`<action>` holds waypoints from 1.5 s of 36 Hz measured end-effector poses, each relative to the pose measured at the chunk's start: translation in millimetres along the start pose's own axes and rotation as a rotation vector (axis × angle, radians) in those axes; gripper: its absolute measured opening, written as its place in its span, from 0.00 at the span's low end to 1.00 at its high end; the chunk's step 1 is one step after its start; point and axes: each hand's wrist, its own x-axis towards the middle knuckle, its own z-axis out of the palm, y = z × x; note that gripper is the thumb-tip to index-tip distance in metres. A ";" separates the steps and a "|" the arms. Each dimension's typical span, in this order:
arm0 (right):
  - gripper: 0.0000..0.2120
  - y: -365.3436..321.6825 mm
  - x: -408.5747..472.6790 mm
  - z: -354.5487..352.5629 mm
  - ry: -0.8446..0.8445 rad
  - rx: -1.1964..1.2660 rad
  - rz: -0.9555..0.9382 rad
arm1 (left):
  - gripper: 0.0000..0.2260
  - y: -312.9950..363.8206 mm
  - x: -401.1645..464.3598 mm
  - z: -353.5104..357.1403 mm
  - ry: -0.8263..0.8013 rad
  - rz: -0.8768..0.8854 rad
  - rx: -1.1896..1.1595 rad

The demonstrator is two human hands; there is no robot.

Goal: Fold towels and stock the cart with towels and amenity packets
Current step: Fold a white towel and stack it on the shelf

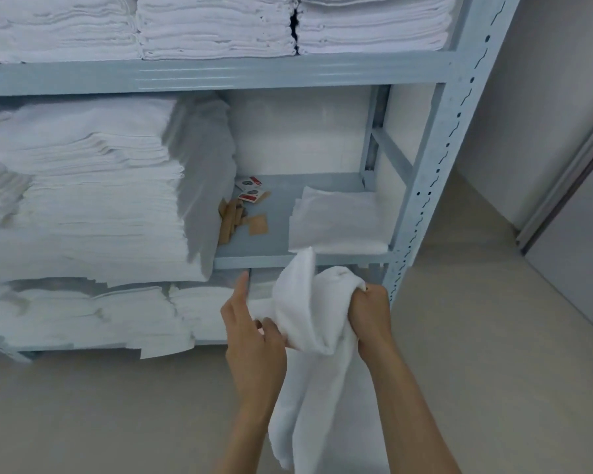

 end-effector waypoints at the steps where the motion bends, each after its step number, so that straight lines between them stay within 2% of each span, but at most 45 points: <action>1: 0.26 1.7 2.8 -9.0 0.008 0.003 0.016 | 0.36 0.6 -0.9 6.0 -0.016 0.025 0.044; 6: 0.28 8.9 17.8 -46.4 -0.009 -0.033 0.025 | 0.47 1.4 -7.6 34.8 -0.134 0.240 0.222; 12: 0.25 6.5 35.3 -77.4 -0.110 -0.145 -0.071 | 0.52 -7.6 -27.5 66.5 -0.241 0.529 0.355; 16: 0.26 8.1 40.6 -82.4 -0.146 -0.242 -0.102 | 0.51 -11.1 -31.9 81.7 -0.323 0.724 0.374; 18: 0.23 8.2 40.9 -81.7 -0.171 -0.269 -0.125 | 0.47 -10.0 -31.9 84.8 -0.324 0.752 0.362; 22: 0.24 5.0 47.5 -81.7 -0.224 -0.342 -0.201 | 0.34 -11.4 -33.5 87.7 -0.329 0.776 0.350; 27: 0.22 5.3 60.0 -82.7 -0.230 -0.321 -0.173 | 0.13 -6.8 -23.8 86.6 -0.283 0.858 0.429; 30: 0.18 6.0 64.7 -81.6 -0.257 -0.301 -0.144 | 0.09 -4.2 -18.5 84.6 -0.293 0.889 0.495; 34: 0.14 5.5 74.2 -79.3 -0.264 -0.333 -0.093 | 0.08 -2.3 -12.2 70.8 -0.366 0.777 0.478; 37: 0.12 6.7 85.3 -78.7 -0.289 -0.344 -0.043 | 0.16 6.1 -5.4 59.3 -0.345 0.589 0.397; 39: 0.19 10.6 94.8 -77.5 -0.306 -0.311 -0.007 | 0.17 11.5 0.5 55.4 -0.302 0.504 0.266; 40: 0.20 11.7 99.2 -76.2 -0.302 -0.300 0.011 | 0.16 12.9 3.8 54.3 -0.285 0.429 0.179; 43: 0.08 14.3 110.5 -70.3 -0.262 -0.301 0.022 | 0.19 13.5 19.5 56.1 -0.231 0.141 -0.044; 45: 0.11 15.5 118.3 -66.4 -0.239 -0.323 0.013 | 0.20 11.0 34.0 58.6 -0.170 0.011 -0.157; 47: 0.16 18.0 127.6 -61.7 -0.240 -0.357 0.009 | 0.21 11.0 51.4 59.3 -0.120 -0.032 -0.233; 54: 0.13 35.0 143.2 -37.6 -0.293 -0.591 0.013 | 0.23 20.0 99.8 60.4 -0.127 0.031 -0.262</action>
